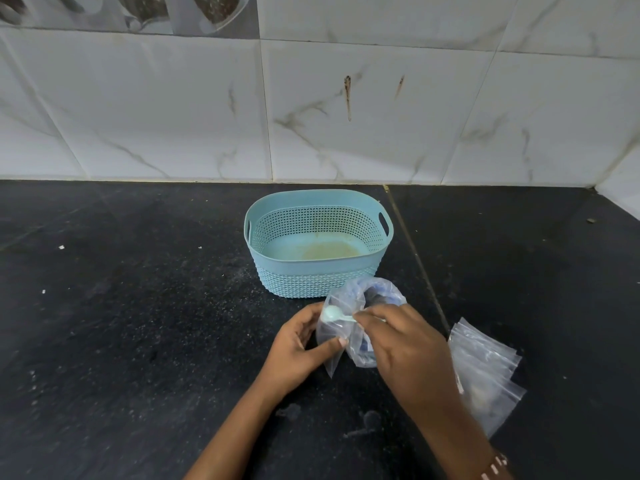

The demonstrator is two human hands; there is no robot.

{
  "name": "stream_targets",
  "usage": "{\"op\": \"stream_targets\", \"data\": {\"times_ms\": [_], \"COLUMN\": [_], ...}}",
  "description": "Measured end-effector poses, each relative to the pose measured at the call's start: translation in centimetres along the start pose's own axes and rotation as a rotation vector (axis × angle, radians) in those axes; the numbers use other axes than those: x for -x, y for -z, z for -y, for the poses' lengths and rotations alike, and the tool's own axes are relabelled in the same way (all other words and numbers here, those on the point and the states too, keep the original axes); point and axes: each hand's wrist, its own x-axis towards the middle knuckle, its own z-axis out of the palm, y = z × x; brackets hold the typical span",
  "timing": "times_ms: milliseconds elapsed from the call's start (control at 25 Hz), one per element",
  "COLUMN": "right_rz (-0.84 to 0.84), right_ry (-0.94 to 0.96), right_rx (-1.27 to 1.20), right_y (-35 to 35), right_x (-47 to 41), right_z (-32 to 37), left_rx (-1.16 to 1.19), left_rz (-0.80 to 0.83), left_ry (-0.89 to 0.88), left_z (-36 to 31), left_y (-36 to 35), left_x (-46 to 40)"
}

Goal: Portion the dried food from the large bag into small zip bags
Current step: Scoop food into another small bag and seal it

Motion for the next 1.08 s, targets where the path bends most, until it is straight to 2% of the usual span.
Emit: {"op": "stream_targets", "data": {"times_ms": [120, 200, 280, 360, 480, 560, 800, 920, 1080], "right_rz": [-0.055, -0.124, -0.105, -0.008, 0.092, 0.122, 0.171, 0.129, 0.249], "right_ry": [-0.206, -0.325, -0.396, -0.382, -0.21, -0.123, -0.197, -0.155, -0.166], "right_rx": [-0.222, -0.253, -0.212, -0.09, 0.194, 0.282, 0.127, 0.19, 0.232], "right_y": [0.5, 1.2, 1.2, 0.5, -1.1, -1.8, -2.5, -1.5, -1.2], "right_x": [-0.1, -0.2, 0.0, 0.6, 1.5, 1.6, 1.7, 1.5, 1.3], "right_z": [-0.4, -1.2, -2.3, -3.2, -3.7, -3.6, -2.8, -3.0, -2.8], "left_rx": [-0.002, -0.006, -0.009, -0.002, 0.016, 0.051, 0.205, 0.233, 0.26], "left_rz": [-0.006, 0.0, -0.01, -0.026, 0.024, 0.055, 0.07, 0.064, 0.065], "left_ry": [0.033, 0.047, 0.067, 0.098, 0.153, 0.196, 0.29, 0.309, 0.316], "left_z": [-0.3, -0.4, -0.7, -1.0, -1.8, -2.2, -2.4, -2.2, -2.2], "left_y": [0.2, 0.2, 0.2, 0.2, 0.2, 0.2, -0.6, -0.6, -0.5], "left_x": [0.1, 0.2, 0.4, 0.5, 0.6, 0.7, 0.6, 0.5, 0.5]}}
